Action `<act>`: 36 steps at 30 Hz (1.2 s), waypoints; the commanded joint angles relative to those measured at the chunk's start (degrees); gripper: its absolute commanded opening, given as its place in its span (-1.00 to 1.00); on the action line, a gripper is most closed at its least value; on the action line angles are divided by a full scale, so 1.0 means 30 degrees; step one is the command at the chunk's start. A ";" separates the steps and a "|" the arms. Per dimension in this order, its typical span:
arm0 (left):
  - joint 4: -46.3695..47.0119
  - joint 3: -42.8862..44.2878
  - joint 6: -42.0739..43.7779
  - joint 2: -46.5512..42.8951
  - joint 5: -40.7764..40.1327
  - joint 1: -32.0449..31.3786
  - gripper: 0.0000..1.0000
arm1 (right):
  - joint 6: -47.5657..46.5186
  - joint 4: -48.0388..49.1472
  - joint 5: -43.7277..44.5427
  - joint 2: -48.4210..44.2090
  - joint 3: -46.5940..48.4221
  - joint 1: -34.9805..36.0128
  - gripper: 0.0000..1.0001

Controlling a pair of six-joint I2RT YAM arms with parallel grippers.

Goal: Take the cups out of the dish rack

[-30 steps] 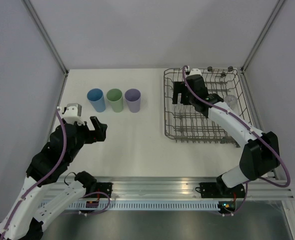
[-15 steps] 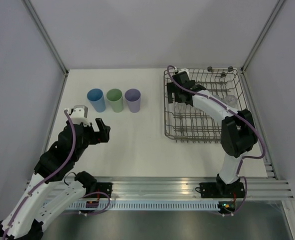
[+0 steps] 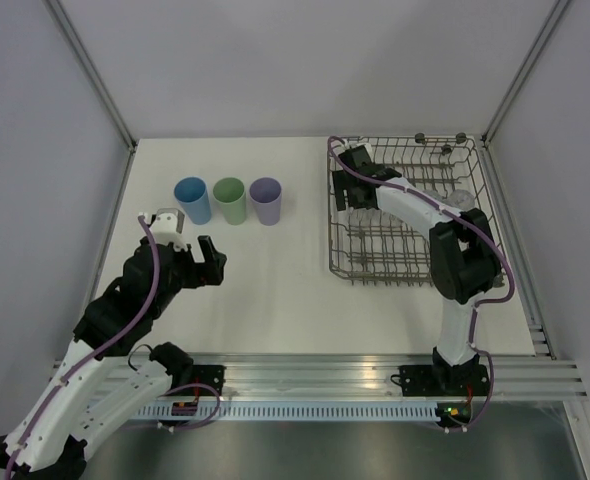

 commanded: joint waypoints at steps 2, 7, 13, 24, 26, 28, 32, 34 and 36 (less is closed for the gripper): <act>0.0957 -0.0038 0.0769 0.0253 0.0892 0.0047 0.99 | -0.0084 0.0079 -0.0543 0.0347 0.0787 -0.0272 0.75; 0.0957 -0.0008 0.0857 0.0517 0.1069 0.0047 0.99 | -0.0024 -0.0068 -0.0633 0.0260 0.0729 -0.0449 0.48; 0.1016 -0.0038 0.0945 0.0634 0.1216 0.0047 0.99 | 0.0092 -0.0331 -0.0811 -0.0354 0.0728 -0.0449 0.20; 0.1045 -0.0038 0.0886 0.0488 0.1216 0.0047 0.99 | 0.0151 -0.1208 -0.1102 -0.3313 0.1372 -0.0449 0.14; 0.1104 -0.0008 0.0915 0.0546 0.1362 0.0047 0.99 | 0.0151 -0.1532 -0.1539 -0.4071 0.1519 -0.0449 0.12; 0.1133 0.0050 0.0886 0.0634 0.1625 0.0047 0.99 | 0.0210 -0.1504 -0.2096 -0.4834 0.1374 -0.0449 0.12; 0.1338 0.0313 0.0419 0.0605 0.2619 0.0047 0.99 | 0.0502 -0.0365 -0.4551 -0.7844 -0.0117 -0.0449 0.12; 0.1834 0.0460 0.0272 0.0488 0.3990 0.0047 0.99 | 0.0881 0.1502 -0.7741 -0.9255 -0.1287 -0.0449 0.11; 0.2883 0.0519 -0.0021 0.0196 0.5136 0.0047 0.99 | 0.1931 0.2885 -0.9590 -1.1276 -0.3133 -0.0449 0.11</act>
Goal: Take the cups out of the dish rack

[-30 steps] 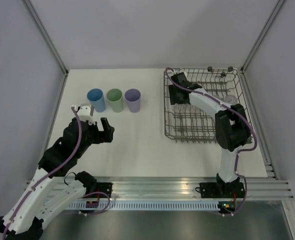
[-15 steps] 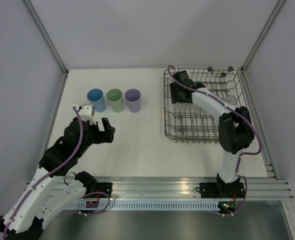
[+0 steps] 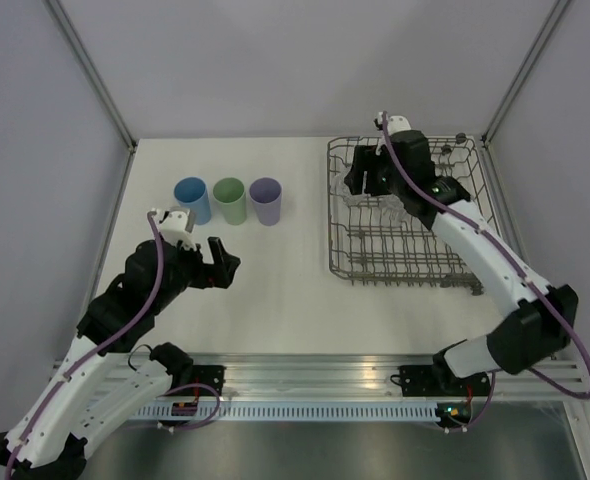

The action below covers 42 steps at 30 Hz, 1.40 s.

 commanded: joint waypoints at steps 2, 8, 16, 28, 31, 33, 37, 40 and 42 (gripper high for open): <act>0.3277 0.0439 -0.0816 -0.0657 0.4622 0.0047 0.99 | 0.2208 0.4798 -0.6743 -0.4446 -0.3150 0.0018 0.11; 1.0771 -0.0992 -0.4267 -0.1070 1.0542 0.0047 0.99 | 0.5869 0.8959 -1.1783 -0.7026 -0.5964 0.0018 0.09; 1.7602 -0.1436 -0.8315 0.0862 1.2013 0.0018 0.93 | 1.0852 1.6374 -1.5449 -0.9429 -0.8602 0.0134 0.09; 2.4991 -0.2199 -1.2099 0.3938 1.3536 -0.1150 0.45 | 1.1735 1.8515 -1.5715 -0.9959 -0.9425 0.1423 0.10; 2.5606 -0.1994 -1.2040 0.4525 1.3390 -0.1708 0.24 | 1.1296 1.8311 -1.5510 -0.9754 -0.9366 0.1862 0.09; 2.5928 -0.1877 -1.1981 0.4876 1.3390 -0.1944 -0.02 | 1.1120 1.8223 -1.5480 -0.9579 -0.9337 0.1980 0.10; 2.5579 -0.1642 -1.1542 0.5083 1.3215 -0.2267 -0.40 | 1.0827 1.8076 -1.5509 -0.9607 -0.9366 0.2010 0.10; 2.4355 -0.1351 -1.1075 0.5170 1.2864 -0.2297 -0.81 | 1.0447 1.7754 -1.5306 -0.9783 -0.9395 0.2010 0.10; 2.3851 -0.1232 -1.0810 0.5142 1.2570 -0.2326 -0.95 | 1.0211 1.7374 -1.5217 -0.9870 -0.9395 0.2010 0.10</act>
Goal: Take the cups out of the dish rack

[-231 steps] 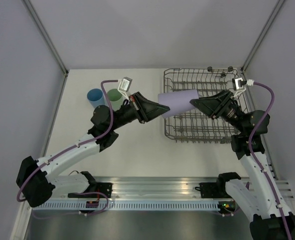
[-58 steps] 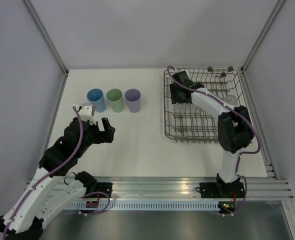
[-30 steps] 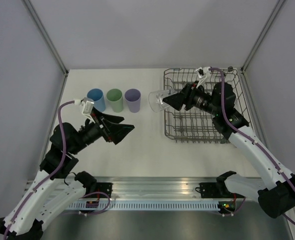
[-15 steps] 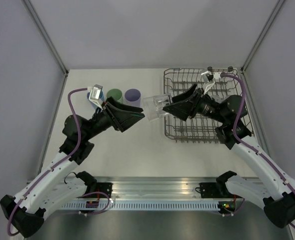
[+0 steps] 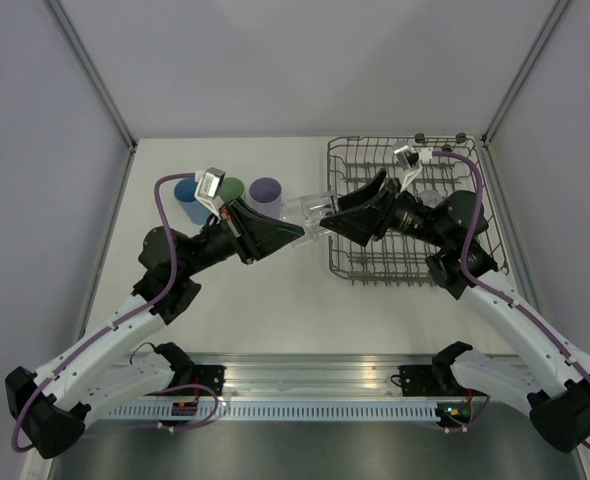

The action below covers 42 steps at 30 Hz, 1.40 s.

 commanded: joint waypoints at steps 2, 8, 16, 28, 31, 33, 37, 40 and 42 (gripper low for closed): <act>-0.0674 0.0867 0.1052 -0.0046 -0.0668 -0.0089 -0.95 | -0.0856 0.0565 0.0134 -0.0385 0.0142 0.0116 0.11; -0.5348 0.1861 0.3510 -0.0661 -0.2479 -0.0089 -0.95 | -0.3629 -0.2358 0.1538 -0.0824 0.0491 0.0087 0.96; -1.6224 0.5781 0.7933 -0.0399 -0.9304 -0.0089 -0.95 | -0.9291 -1.1590 0.8560 -0.1936 0.2515 0.0116 0.96; -2.7448 1.0417 0.9548 0.4052 -1.6436 0.2748 -0.95 | -1.1373 -1.5752 1.2232 -0.3666 0.2603 0.0115 0.96; -2.8211 1.0214 1.0250 0.5223 -1.6080 0.4536 -0.95 | -1.1637 -1.6163 1.2409 -0.3638 0.2690 0.0086 0.96; -2.8653 1.0155 1.0514 0.5926 -1.5905 0.5791 -0.95 | -1.1639 -1.6310 1.2468 -0.3608 0.2720 0.0087 0.96; -2.8714 0.9715 1.1336 0.8267 -1.4530 0.7963 -0.95 | -1.1697 -1.6399 1.2264 -0.3549 0.2778 0.0115 0.96; -2.8655 0.9510 1.1892 0.9499 -1.3681 0.9049 -0.95 | -1.1814 -1.6370 1.2058 -0.3607 0.2720 0.0086 0.96; -2.8626 0.9393 1.2186 0.9854 -1.3153 0.9488 -0.95 | -1.1873 -1.6428 1.2000 -0.3637 0.2720 0.0115 0.96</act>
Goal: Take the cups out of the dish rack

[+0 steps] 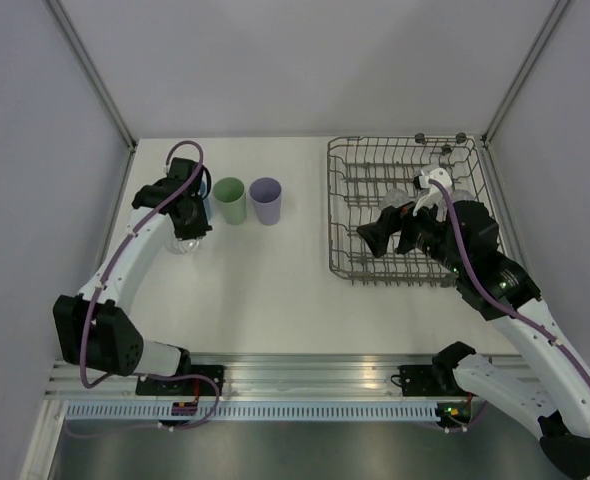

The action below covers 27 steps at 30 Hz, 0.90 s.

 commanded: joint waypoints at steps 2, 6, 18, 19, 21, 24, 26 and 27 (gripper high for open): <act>-0.0233 -0.0101 0.1811 0.0915 0.1721 0.0770 -0.95 | -0.0420 -0.0109 -0.0058 -0.0249 0.0680 0.0035 0.95; -0.0263 -0.0306 0.2311 0.1533 0.2366 0.1588 -0.95 | -0.0507 -0.0021 -0.0468 -0.0367 0.0533 0.0064 0.96; 0.0674 -0.0570 0.3015 0.4403 0.3452 0.3759 -0.95 | -0.0478 0.0038 -0.0791 -0.0542 0.0416 0.0035 0.96; 0.0704 -0.0686 0.2986 0.4928 0.3451 0.3817 -0.95 | -0.0508 0.0067 -0.0791 -0.0543 0.0387 0.0064 0.95; 0.0733 -0.0775 0.2956 0.5283 0.3306 0.3905 -0.94 | -0.0479 0.0096 -0.0762 -0.0543 0.0328 0.0035 0.96; 0.0821 -0.0834 0.2956 0.5607 0.3217 0.3964 -0.94 | -0.0537 0.0067 -0.0703 -0.0571 0.0240 0.0065 0.95; 0.0909 -0.0863 0.2927 0.5578 0.3246 0.3965 -0.89 | -0.0537 0.0067 -0.0703 -0.0601 0.0211 0.0065 0.96; 0.0909 -0.0834 0.2927 0.5549 0.3275 0.3994 -0.82 | -0.0537 0.0038 -0.0732 -0.0630 0.0211 0.0065 0.96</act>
